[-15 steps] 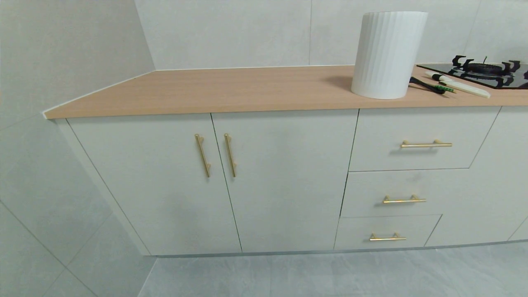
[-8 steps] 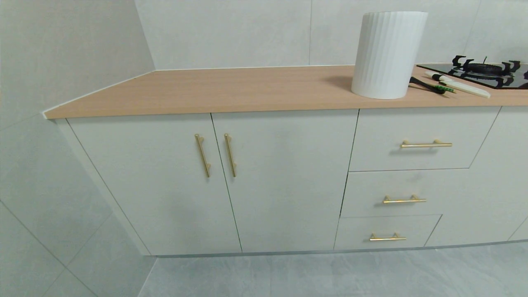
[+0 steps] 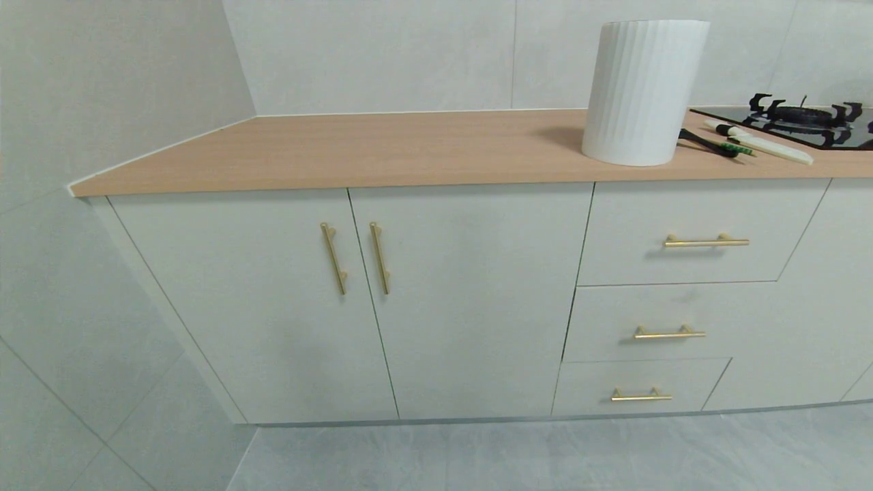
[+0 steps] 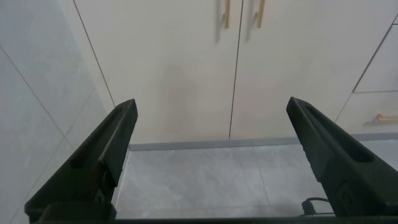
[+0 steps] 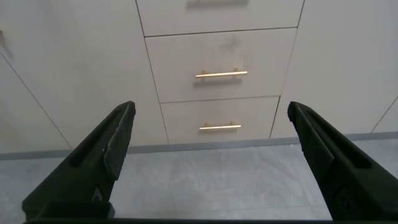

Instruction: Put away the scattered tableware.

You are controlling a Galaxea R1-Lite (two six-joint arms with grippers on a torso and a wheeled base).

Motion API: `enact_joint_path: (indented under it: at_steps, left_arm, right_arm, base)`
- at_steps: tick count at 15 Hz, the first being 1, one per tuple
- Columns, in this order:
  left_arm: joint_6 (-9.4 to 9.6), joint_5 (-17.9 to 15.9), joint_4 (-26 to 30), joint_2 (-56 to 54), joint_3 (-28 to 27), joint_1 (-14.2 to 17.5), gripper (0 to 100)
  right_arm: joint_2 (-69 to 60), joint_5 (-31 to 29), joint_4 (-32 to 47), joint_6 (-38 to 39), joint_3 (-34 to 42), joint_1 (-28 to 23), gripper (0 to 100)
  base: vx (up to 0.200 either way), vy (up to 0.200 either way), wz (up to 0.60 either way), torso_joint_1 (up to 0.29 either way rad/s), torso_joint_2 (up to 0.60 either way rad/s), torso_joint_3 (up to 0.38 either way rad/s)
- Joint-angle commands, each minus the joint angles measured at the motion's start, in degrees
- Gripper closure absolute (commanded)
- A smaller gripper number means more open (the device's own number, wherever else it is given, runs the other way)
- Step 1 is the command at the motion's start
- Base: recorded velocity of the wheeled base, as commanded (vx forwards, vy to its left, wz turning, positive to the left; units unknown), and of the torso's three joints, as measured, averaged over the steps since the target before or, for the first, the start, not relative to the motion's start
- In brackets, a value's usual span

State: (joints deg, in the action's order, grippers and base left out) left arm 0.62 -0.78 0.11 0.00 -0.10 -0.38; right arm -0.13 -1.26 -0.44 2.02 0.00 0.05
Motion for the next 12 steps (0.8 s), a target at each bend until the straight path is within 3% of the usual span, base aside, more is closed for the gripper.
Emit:
enact_joint_path:
  at_steps: [1, 10, 12]
  left_arm:
    - [-0.01, 0.0, 0.0, 0.1, 0.0, 0.0, 0]
    - [-0.01, 0.0, 0.0, 0.1, 0.0, 0.0, 0]
    - [-0.09, 0.0, 0.0, 0.1, 0.0, 0.0, 0]
  right_arm:
    - [0.1, 0.0, 0.0, 0.0, 0.0, 0.0, 0]
    - [0.1, -0.1, 0.0, 0.1, 0.0, 0.0, 0]
    - [0.1, 0.0, 0.0, 0.1, 0.0, 0.0, 0]
  base:
    - [0.000, -0.200, 0.00, 0.012, 0.00, -0.002]
    - [0.000, -0.200, 0.00, 0.004, 0.00, 0.001]
    - [0.000, 0.000, 0.00, 0.000, 0.00, 0.000]
